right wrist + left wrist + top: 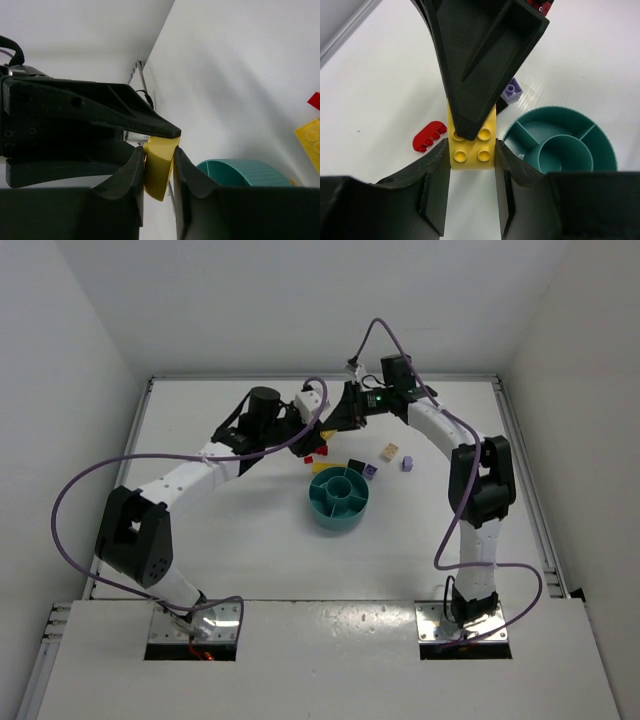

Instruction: Sort the legos into containers by color

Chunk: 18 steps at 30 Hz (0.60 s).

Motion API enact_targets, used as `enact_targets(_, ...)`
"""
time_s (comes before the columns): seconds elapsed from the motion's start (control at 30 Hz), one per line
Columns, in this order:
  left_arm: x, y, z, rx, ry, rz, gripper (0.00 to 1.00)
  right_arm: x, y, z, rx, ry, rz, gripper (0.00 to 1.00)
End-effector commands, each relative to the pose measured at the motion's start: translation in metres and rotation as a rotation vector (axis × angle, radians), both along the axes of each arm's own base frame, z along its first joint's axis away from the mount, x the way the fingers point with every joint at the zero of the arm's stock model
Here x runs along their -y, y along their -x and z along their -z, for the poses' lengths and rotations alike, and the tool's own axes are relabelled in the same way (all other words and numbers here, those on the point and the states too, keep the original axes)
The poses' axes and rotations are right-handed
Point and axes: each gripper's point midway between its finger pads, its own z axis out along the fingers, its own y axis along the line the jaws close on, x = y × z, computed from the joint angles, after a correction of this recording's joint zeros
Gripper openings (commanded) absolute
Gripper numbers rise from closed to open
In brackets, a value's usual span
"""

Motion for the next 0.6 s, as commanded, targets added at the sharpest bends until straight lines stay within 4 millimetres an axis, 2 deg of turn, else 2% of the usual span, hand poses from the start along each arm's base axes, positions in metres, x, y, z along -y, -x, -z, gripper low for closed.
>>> enact_targets(0.0, -0.001, -0.014, -0.034, 0.133, 0.025, -0.048, 0.08, -0.006, 0.008, -0.023, 0.045, -0.076, -0.077, 0.17)
enact_targets(0.07, -0.003, -0.017, -0.027, 0.118, 0.009, -0.065, 0.20, -0.006, 0.010, -0.019, 0.033, -0.073, -0.076, 0.03)
enact_targets(0.1, -0.003, -0.021, -0.035, 0.132, 0.001, -0.069, 0.27, -0.002, 0.009, -0.021, 0.038, -0.069, -0.060, 0.00)
enact_targets(0.13, -0.006, -0.017, -0.028, 0.091, -0.022, -0.068, 0.46, 0.000, 0.012, -0.027, 0.048, -0.071, -0.060, 0.00)
enact_targets(0.2, -0.006, -0.014, -0.026, 0.078, -0.035, -0.055, 0.60, 0.010, 0.016, -0.022, 0.030, -0.049, -0.031, 0.00)
enact_targets(0.23, -0.013, -0.011, -0.029, 0.080, -0.027, -0.057, 0.77, 0.012, 0.021, -0.022, 0.027, -0.036, -0.028, 0.00)
enact_targets(0.27, -0.014, -0.004, -0.031, 0.072, -0.007, -0.022, 0.99, 0.020, 0.024, -0.027, 0.101, -0.021, -0.030, 0.00)
enact_targets(0.3, -0.019, -0.001, -0.032, 0.071, -0.001, -0.020, 1.00, 0.024, 0.025, -0.023, 0.139, 0.026, -0.013, 0.00)
enact_targets(0.33, -0.029, 0.002, -0.031, 0.051, 0.013, -0.049, 1.00, 0.031, 0.038, -0.016, 0.110, 0.085, -0.017, 0.00)
enact_targets(0.37, -0.031, 0.005, -0.031, 0.051, 0.013, -0.049, 1.00, 0.035, 0.042, -0.015, 0.260, 0.156, -0.038, 0.00)
enact_targets(0.43, -0.046, 0.008, -0.032, 0.042, 0.023, -0.094, 1.00, 0.048, 0.060, -0.002, 0.298, 0.253, -0.076, 0.00)
enact_targets(0.53, -0.071, -0.004, -0.038, 0.066, 0.020, -0.232, 1.00, 0.063, 0.076, 0.014, 0.377, 0.353, -0.115, 0.00)
enact_targets(0.57, -0.073, -0.004, -0.033, 0.051, 0.019, -0.252, 1.00, 0.068, 0.079, 0.017, 0.394, 0.377, -0.122, 0.00)
